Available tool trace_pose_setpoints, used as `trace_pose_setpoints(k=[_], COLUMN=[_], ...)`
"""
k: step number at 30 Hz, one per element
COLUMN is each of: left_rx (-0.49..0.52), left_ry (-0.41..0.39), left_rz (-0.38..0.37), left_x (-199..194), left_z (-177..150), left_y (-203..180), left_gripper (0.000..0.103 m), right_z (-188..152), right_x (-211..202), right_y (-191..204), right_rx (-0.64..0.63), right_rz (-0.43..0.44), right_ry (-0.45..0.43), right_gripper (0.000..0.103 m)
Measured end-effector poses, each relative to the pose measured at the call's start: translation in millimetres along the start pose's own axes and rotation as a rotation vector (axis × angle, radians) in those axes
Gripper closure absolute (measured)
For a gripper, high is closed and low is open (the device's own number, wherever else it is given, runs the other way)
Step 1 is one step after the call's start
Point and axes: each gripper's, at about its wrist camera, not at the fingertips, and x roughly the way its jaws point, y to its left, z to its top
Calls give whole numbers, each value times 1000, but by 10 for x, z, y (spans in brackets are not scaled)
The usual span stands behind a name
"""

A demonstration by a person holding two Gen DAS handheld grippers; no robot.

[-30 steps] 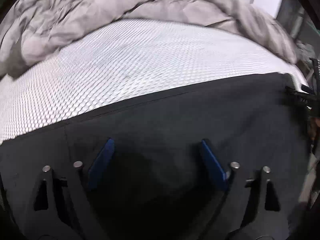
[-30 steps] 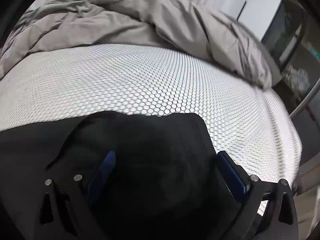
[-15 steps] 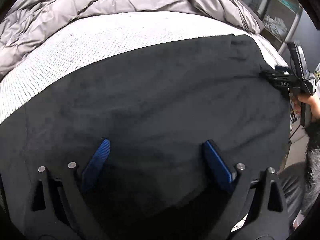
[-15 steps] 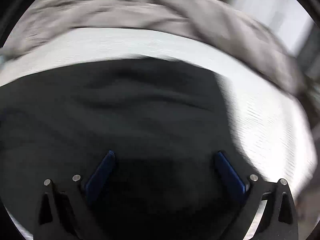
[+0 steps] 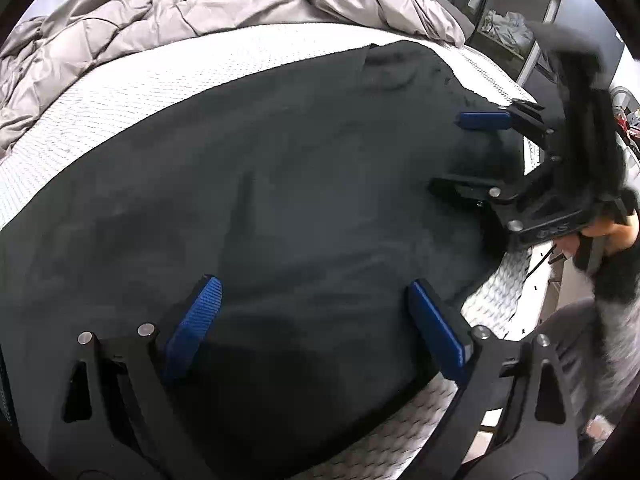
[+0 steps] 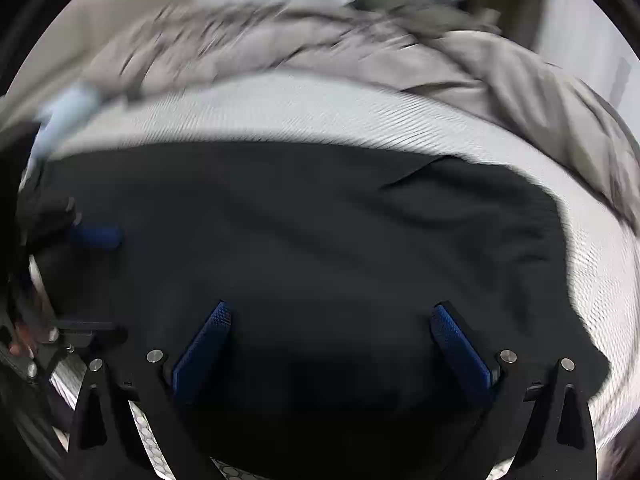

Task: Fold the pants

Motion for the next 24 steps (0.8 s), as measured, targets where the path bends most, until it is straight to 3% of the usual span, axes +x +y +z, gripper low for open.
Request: trace_pose_setpoints(k=[2, 6, 9, 12, 14, 15, 17, 20, 21, 23, 24], left_rx=[-10, -53, -104, -171, -197, -198, -185, -212, -216, -203, -201], left_ry=[-5, -17, -34, -76, -110, -106, -76, -33, -16, -8, -12], left_rz=[9, 62, 75, 98, 59, 53, 83, 118, 130, 169, 188], left_x=[-117, -371, -529, -687, -713, -679, -564, -345, -293, -261, -280], left_z=[-106, -441, -580, -569, -476, -420, -293, -186, -184, -174, -208], left_y=[121, 498, 751, 859, 810, 780, 724, 740, 788, 825, 878], left_gripper=[9, 8, 8, 8, 8, 8, 8, 8, 8, 8, 8], right_z=[-117, -537, -586, -258, -20, 165, 425, 547, 579, 466, 438], right_x=[-15, -74, -174, -340, -444, -428, -267, 44, 165, 310, 337], right_y=[-272, -1267, -1555, -1309, -1039, -820, -422, 194, 342, 703, 669], right_rx=[-3, 210, 314, 268, 244, 226, 184, 85, 42, -59, -73], right_rz=[-81, -260, -254, -295, -214, -132, -1, 123, 122, 28, -14], right_ry=[7, 55, 42, -66, -154, -181, -154, -57, -17, 47, 51], right_gripper=[1, 1, 1, 1, 1, 1, 1, 1, 1, 1, 1])
